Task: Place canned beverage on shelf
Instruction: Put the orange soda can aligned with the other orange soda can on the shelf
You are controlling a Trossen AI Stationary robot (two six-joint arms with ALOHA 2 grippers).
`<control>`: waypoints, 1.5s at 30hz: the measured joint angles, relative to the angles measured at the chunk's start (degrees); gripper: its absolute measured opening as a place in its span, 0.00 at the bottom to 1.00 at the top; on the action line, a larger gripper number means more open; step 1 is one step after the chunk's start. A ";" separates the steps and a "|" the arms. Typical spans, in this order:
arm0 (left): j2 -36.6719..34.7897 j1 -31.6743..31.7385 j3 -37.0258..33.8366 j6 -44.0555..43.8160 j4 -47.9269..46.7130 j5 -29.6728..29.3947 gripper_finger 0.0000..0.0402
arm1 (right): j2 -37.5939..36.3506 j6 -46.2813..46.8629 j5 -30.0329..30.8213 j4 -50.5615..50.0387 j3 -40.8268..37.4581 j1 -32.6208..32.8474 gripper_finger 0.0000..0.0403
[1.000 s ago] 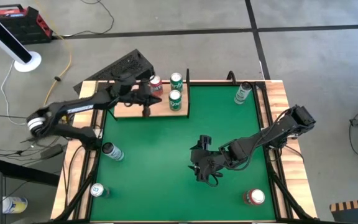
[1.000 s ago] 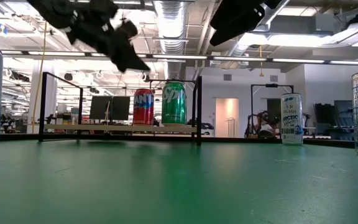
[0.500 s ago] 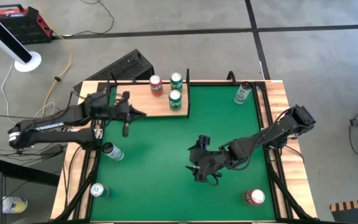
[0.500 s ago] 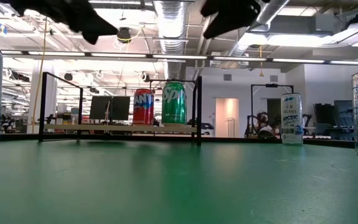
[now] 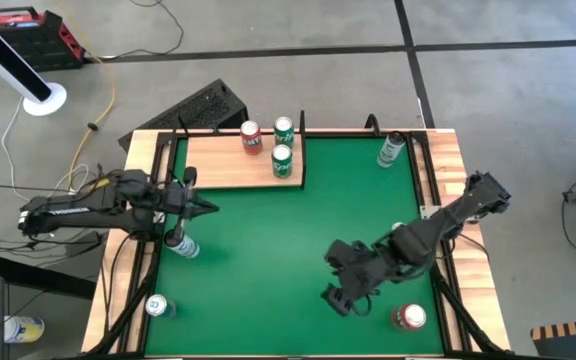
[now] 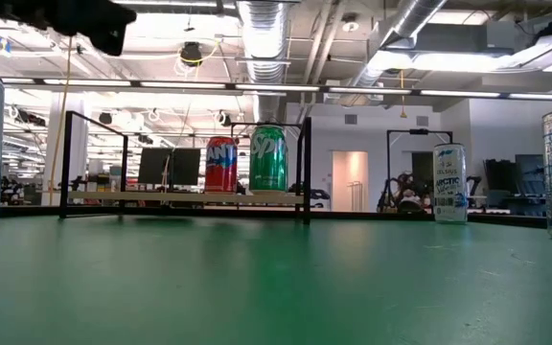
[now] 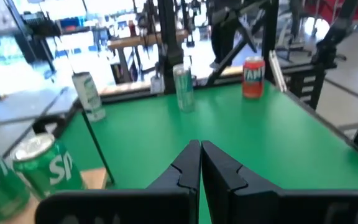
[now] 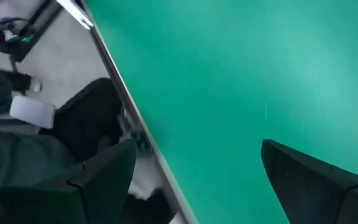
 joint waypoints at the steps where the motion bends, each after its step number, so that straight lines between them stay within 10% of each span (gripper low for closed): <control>1: -0.32 0.02 0.00 -0.01 0.49 0.03 0.00 | 0.00 3.62 -0.81 -2.59 1.07 1.27 0.91; 18: -0.59 0.04 0.02 -2.22 2.88 0.16 0.02 | 0.00 41.72 -7.29 -27.71 2.55 17.78 0.91; 45: -0.59 0.04 1.82 -9.66 0.60 0.18 0.29 | 2.78 50.10 -7.60 -31.13 0.85 26.40 0.91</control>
